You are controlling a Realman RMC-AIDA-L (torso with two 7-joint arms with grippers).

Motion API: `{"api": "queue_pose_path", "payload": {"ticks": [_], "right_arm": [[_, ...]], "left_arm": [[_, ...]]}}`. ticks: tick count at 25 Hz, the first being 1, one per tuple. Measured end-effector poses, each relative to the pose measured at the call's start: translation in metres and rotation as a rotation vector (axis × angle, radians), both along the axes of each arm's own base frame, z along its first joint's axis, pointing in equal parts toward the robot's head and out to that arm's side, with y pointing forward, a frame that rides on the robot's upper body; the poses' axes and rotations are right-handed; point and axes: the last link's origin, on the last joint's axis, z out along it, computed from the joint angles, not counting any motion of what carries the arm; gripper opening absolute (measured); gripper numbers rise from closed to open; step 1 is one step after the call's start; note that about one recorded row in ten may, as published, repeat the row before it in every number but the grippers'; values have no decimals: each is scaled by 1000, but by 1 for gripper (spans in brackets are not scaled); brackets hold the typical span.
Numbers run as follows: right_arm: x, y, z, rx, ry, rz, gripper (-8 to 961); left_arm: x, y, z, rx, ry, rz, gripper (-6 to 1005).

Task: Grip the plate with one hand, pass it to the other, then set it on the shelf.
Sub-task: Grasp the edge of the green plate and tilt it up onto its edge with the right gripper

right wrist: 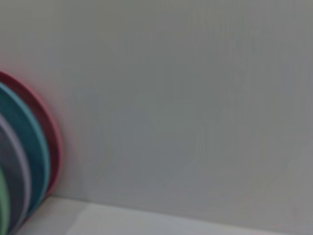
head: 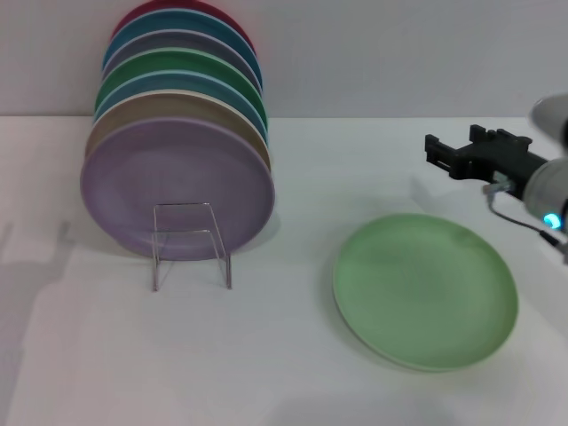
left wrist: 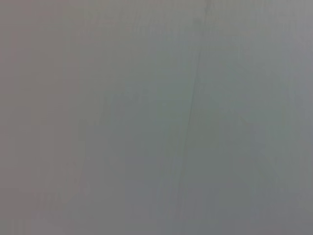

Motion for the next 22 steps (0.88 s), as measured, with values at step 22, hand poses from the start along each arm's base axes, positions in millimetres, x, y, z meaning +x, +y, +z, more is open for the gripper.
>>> {"api": "queue_pose_path", "payload": {"ticks": [22], "right_arm": [[-17,-14,79,-542,-45,-442,693]], "left_arm": [[9,5,-2,9,-26,-27,814]]}}
